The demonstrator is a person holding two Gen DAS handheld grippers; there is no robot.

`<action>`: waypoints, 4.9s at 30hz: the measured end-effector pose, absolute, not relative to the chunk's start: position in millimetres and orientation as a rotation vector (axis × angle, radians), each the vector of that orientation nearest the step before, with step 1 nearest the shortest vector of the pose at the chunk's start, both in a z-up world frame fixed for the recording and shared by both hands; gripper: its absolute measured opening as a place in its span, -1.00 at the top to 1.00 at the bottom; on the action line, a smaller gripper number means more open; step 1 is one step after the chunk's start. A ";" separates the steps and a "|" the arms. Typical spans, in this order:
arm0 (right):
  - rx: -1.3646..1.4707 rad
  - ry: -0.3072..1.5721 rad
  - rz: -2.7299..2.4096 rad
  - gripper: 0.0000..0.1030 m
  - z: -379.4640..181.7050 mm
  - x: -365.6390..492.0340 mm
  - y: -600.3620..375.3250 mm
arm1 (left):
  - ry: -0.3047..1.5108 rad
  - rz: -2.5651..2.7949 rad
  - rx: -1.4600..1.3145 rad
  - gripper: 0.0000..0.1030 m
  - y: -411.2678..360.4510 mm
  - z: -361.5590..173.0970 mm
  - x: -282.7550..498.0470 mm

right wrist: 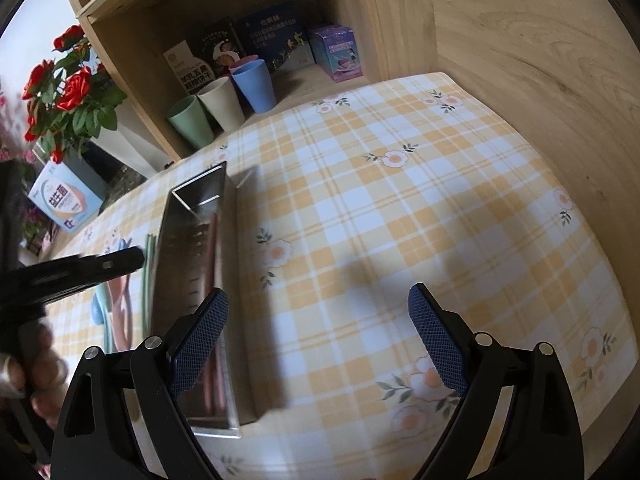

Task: Organize utensils
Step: 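Lower the left tool's pink chopstick into the steel tray and release, then grasp the blue chopstick from the utensil pile with the left tool, then grasp the pink spoon by its handle with the right tool, then carry the pink spoon into the steel tray with the right tool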

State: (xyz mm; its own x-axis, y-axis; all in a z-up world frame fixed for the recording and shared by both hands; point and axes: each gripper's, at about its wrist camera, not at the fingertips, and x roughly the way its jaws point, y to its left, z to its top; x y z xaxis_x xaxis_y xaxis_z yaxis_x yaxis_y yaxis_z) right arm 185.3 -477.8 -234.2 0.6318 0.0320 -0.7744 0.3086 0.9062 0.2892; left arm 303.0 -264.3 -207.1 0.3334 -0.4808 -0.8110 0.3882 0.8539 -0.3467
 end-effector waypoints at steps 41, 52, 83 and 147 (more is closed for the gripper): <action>0.489 0.967 -0.112 -0.71 -249.9 195.8 -412.3 | 1.076 -0.318 0.029 0.62 -113.0 -283.8 298.8; 0.493 0.955 -0.112 -0.71 -246.3 191.2 -410.4 | 1.048 -0.230 0.095 0.85 -123.9 -285.0 311.3; 0.184 0.931 0.049 -0.70 -214.0 223.5 -311.9 | 1.076 -0.190 -0.172 0.89 -5.1 -284.5 238.6; 0.265 0.859 0.202 0.87 -224.6 209.2 -274.4 | 1.089 -0.196 -0.082 0.89 -12.4 -282.9 241.4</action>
